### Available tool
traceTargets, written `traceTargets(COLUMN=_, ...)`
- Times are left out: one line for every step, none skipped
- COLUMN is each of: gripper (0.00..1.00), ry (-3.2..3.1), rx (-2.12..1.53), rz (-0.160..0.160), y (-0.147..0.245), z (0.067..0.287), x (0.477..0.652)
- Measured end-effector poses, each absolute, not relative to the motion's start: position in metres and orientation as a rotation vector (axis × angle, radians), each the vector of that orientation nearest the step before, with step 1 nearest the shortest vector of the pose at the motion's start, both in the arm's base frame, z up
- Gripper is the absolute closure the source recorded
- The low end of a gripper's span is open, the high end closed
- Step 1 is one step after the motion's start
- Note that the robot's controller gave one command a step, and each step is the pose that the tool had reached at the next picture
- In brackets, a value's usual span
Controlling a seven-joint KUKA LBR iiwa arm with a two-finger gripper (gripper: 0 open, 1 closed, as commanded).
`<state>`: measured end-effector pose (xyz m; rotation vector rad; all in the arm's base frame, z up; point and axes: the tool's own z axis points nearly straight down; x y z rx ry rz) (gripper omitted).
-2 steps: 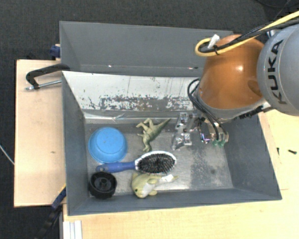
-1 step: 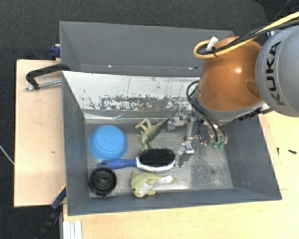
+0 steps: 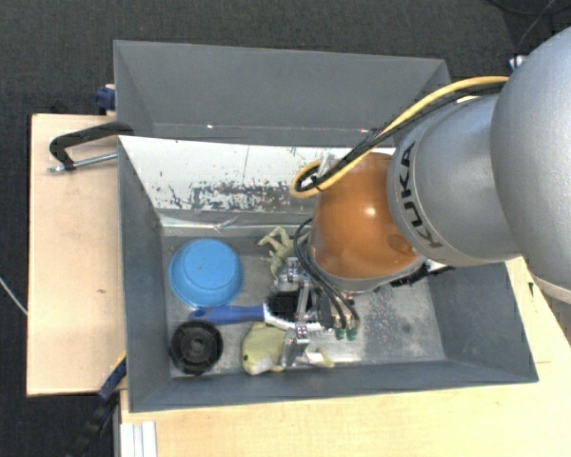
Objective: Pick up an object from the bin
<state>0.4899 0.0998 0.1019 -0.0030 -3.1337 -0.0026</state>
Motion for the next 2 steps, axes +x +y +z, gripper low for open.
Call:
traceTargets(gripper=1.00, ry=-3.145, rx=-0.007, rz=-0.003, y=0.098, z=0.107, x=0.493)
traceTargets(gripper=1.00, ry=-3.154, rx=0.028, rz=-0.004, y=0.090, z=0.202, x=0.505)
